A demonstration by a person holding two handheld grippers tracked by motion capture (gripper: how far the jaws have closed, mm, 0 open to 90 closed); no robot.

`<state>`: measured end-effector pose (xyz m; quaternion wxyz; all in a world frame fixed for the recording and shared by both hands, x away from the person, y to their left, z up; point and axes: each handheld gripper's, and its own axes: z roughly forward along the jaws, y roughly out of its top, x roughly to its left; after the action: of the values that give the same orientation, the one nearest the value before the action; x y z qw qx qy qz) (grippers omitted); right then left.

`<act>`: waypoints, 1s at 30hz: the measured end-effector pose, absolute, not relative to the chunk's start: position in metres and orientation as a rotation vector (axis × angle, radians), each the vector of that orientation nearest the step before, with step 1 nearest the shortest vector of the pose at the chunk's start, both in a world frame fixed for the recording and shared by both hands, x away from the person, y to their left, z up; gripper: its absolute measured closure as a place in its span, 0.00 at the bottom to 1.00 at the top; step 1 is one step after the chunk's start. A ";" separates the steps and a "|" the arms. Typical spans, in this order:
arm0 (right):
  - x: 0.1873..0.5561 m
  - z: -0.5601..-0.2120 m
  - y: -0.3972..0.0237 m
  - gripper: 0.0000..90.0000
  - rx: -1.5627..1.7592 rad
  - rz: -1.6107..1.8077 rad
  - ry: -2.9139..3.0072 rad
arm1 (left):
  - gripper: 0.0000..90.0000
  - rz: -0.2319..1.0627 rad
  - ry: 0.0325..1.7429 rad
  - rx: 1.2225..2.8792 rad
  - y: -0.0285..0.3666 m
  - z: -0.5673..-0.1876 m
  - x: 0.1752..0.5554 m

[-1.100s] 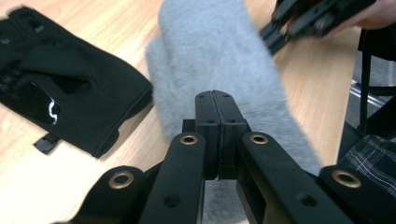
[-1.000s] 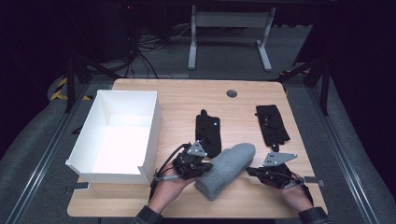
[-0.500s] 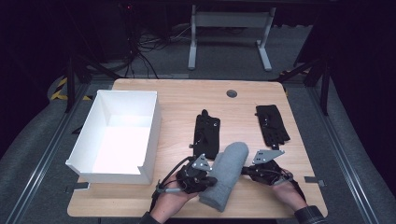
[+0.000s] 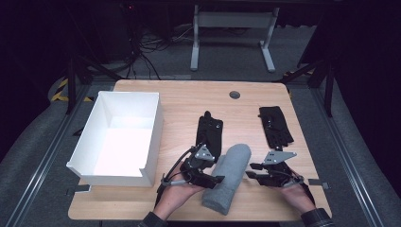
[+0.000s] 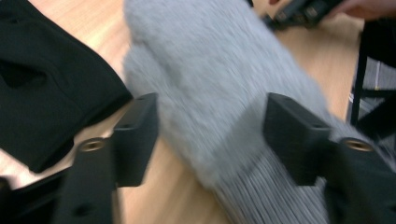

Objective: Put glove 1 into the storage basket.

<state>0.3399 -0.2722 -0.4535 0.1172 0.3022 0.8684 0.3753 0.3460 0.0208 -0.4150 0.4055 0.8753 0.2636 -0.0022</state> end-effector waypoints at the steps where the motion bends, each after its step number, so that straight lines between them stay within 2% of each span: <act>1: 0.340 -0.454 -0.274 0.58 0.897 1.094 2.527 | 0.28 -0.002 0.674 2.208 0.018 -0.415 0.348; 4: 0.340 -0.454 -0.278 0.51 0.925 1.089 2.518 | 0.18 0.016 0.686 2.206 0.010 -0.415 0.355; 13: 0.334 -0.458 -0.290 0.34 0.951 1.078 2.521 | 0.02 0.020 0.734 2.280 -0.016 -0.435 0.362; 18: 0.331 -0.459 -0.298 0.26 0.963 1.083 2.507 | 0.01 -0.027 0.757 2.301 -0.024 -0.451 0.362; 27: 0.331 -0.462 -0.300 0.19 0.949 1.067 2.495 | 0.25 -0.158 0.725 2.299 -0.025 -0.456 0.365; 30: 0.331 -0.464 -0.298 0.18 0.940 1.051 2.493 | 0.39 -0.185 0.713 2.298 -0.024 -0.455 0.366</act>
<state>0.3311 -0.2982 -0.4641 0.1381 0.3250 0.8621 0.3635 0.3659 -0.0240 -0.4554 0.3563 0.8897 0.2762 -0.0717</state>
